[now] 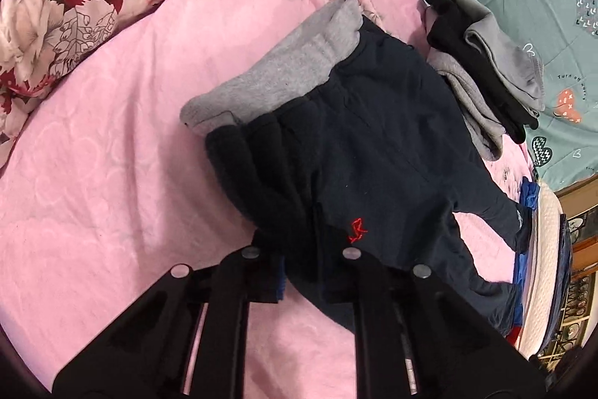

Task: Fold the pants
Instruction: 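Grasp the grey-cuffed leg with the left tool while the right tool grasps the other leg hem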

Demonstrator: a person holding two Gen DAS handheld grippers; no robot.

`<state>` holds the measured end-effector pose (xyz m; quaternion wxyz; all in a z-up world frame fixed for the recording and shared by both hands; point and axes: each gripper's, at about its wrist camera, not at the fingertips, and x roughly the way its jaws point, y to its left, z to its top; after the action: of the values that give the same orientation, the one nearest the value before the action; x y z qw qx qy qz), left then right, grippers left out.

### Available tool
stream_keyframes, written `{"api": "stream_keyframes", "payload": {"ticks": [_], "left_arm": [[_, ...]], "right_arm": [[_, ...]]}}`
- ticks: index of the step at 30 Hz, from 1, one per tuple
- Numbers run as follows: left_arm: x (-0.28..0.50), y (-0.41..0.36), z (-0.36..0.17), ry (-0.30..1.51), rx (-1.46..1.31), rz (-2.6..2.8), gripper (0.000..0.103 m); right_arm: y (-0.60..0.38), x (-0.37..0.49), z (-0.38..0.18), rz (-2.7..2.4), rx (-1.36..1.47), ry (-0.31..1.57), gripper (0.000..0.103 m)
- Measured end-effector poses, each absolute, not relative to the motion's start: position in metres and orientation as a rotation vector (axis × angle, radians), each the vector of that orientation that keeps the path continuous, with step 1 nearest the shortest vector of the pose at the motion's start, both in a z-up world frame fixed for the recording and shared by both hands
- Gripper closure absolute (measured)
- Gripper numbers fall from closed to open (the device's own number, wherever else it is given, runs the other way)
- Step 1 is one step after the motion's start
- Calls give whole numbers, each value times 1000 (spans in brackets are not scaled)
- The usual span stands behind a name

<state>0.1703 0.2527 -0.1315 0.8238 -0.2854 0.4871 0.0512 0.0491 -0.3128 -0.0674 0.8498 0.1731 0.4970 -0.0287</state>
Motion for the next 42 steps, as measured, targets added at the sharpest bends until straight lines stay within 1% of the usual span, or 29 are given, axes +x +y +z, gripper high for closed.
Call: {"api": "stream_keyframes", "payload": {"ticks": [3, 8, 10, 13, 14, 16, 17, 18, 19, 23, 29, 33, 34, 35, 36, 37, 39, 40, 41, 42], "left_arm": [[172, 250, -128, 1028, -574, 108, 91], [167, 253, -123, 1019, -555, 89, 91], [168, 253, -126, 1030, -550, 88, 91], [170, 254, -129, 1034, -548, 96, 91], [170, 255, -129, 1031, -556, 97, 91], [169, 258, -129, 1018, -579, 102, 91], [168, 260, -129, 1014, -590, 107, 91], [168, 260, -129, 1013, -594, 110, 92], [167, 262, -130, 1015, -602, 117, 92], [149, 264, -121, 983, -632, 124, 93], [110, 259, -107, 954, -626, 113, 93], [84, 264, -110, 964, -655, 95, 92], [81, 264, -113, 978, -652, 93, 90], [81, 263, -118, 1001, -630, 99, 86], [80, 262, -123, 1027, -590, 134, 75], [79, 262, -125, 1038, -558, 176, 61], [70, 263, -118, 1005, -516, 209, 46], [65, 263, -111, 980, -504, 204, 41], [55, 263, -98, 943, -479, 207, 38], [50, 263, -87, 913, -459, 216, 31]], "right_arm": [[-341, 81, -83, -64, 483, 1120, 1], [-368, 123, -124, -176, 510, 1231, 1], [-371, 128, -138, -219, 510, 1265, 1], [-373, 130, -152, -208, 548, 1268, 2], [-372, 130, -152, -218, 540, 1251, 7], [-372, 130, -149, -226, 539, 1203, 40], [-375, 129, -148, -228, 563, 1191, 85], [-381, 129, -151, -202, 632, 1184, 97], [-389, 128, -155, -173, 715, 1161, 97], [-392, 122, -153, -173, 735, 1128, 97], [-397, 84, -109, -141, 683, 1050, 97], [-399, 63, -106, -133, 667, 1064, 97], [-401, 57, -108, -132, 668, 1069, 97], [-401, 54, -114, -132, 671, 1078, 96], [-402, 50, -120, -135, 674, 1089, 96], [-401, 47, -128, -144, 670, 1102, 95], [-400, 45, -145, -168, 637, 1154, 85], [-400, 45, -149, -169, 630, 1153, 84], [-401, 46, -145, -172, 618, 1152, 77], [-401, 47, -141, -189, 597, 1170, 71]]}}
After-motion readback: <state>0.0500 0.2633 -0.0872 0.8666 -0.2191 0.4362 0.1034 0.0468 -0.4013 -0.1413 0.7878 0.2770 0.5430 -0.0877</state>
